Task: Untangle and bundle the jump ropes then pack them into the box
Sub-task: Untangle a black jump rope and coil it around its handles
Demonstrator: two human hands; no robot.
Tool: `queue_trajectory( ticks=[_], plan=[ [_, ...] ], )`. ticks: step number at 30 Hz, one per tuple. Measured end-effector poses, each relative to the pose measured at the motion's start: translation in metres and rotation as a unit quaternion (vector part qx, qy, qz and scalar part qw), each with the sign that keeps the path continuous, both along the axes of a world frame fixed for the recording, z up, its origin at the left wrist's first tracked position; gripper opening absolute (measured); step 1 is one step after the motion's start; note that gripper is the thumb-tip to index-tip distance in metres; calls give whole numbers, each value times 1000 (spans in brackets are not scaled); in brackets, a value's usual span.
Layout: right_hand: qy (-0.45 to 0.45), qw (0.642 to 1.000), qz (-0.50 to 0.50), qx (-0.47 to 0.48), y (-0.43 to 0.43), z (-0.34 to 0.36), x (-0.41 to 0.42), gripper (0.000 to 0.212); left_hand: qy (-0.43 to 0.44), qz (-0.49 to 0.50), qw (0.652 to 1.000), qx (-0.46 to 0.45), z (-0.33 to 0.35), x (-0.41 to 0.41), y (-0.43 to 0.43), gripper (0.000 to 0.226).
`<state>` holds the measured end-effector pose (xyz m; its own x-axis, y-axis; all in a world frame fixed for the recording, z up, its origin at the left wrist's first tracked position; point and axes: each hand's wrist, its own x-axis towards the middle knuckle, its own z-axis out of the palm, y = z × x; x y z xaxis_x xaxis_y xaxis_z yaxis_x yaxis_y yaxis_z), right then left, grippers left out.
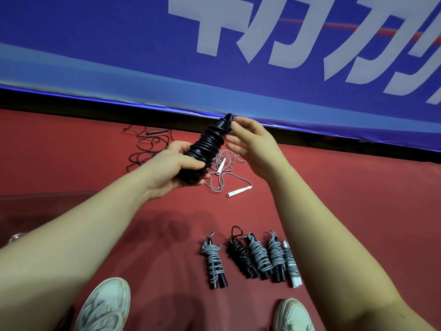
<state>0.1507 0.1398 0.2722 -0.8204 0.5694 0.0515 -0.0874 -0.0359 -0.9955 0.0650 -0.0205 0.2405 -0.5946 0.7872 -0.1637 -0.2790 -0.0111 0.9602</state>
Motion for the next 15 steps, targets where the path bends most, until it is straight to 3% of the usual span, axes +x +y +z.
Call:
queue_trajectory(
  ticks=[4, 9, 12, 15],
  plan=[
    [-88, 996, 21, 22, -6, -11, -3, 46, 58, -1, 998, -40, -11, 3, 6, 51],
    [-135, 990, 47, 22, -10, -35, -7, 64, 73, 18, 991, -112, -32, 0, 8, 28],
    [-184, 980, 47, 57, -16, -66, -14, 60, 29, 28, 988, -146, -53, 0, 8, 25],
    [-226, 971, 60, 54, -20, -102, -16, 47, 49, 19, 971, -234, -80, 1, 8, 19]
  ],
)
